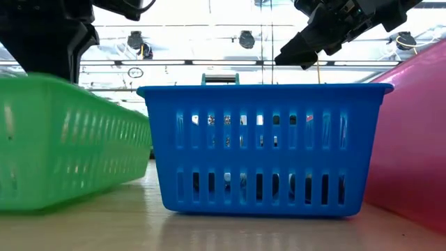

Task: Pick & Place Food Item
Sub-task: Put the light blue doughnut into the green bin

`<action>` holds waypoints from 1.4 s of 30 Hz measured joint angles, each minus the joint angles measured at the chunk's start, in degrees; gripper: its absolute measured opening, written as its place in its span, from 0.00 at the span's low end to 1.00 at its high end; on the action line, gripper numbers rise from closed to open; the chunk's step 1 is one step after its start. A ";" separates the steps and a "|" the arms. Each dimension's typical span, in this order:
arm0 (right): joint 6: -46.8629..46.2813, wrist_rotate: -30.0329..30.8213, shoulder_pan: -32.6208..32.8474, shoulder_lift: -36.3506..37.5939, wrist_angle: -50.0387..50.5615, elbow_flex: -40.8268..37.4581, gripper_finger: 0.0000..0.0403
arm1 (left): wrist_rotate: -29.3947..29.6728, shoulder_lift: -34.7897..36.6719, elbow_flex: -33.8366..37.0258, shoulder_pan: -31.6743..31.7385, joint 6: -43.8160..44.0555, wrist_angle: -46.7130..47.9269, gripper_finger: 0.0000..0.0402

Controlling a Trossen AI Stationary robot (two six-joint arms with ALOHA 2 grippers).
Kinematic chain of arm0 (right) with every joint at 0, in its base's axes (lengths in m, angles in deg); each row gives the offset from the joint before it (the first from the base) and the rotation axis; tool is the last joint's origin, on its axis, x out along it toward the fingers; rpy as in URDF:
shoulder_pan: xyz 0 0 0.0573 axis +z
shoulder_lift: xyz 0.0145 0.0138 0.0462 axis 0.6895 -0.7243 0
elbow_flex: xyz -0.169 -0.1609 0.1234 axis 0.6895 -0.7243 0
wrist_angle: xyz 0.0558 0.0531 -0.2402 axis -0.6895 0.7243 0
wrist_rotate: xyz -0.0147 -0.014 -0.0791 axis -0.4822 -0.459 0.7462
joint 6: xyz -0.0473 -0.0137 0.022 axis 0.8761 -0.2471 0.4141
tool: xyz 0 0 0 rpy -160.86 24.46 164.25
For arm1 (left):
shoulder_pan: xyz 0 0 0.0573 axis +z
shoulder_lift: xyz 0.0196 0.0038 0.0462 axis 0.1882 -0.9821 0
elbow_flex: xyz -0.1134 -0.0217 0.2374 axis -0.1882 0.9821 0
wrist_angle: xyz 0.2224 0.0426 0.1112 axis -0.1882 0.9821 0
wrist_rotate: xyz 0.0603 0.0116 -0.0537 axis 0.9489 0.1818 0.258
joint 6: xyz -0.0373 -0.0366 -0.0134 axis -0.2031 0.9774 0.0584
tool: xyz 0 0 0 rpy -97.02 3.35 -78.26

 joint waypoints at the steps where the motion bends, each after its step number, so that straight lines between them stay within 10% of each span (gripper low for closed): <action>1: 0.00 0.00 0.00 0.00 -0.01 0.00 0.42 | 0.01 0.00 0.00 -0.01 -0.08 0.05 0.05; 26: 0.24 -0.04 0.00 0.00 0.02 -0.02 0.42 | -0.09 0.00 0.00 1.18 -0.92 2.59 0.05; 42: -0.37 -0.07 0.00 0.00 0.68 -0.04 0.42 | -2.71 0.26 0.00 3.24 0.73 5.96 0.44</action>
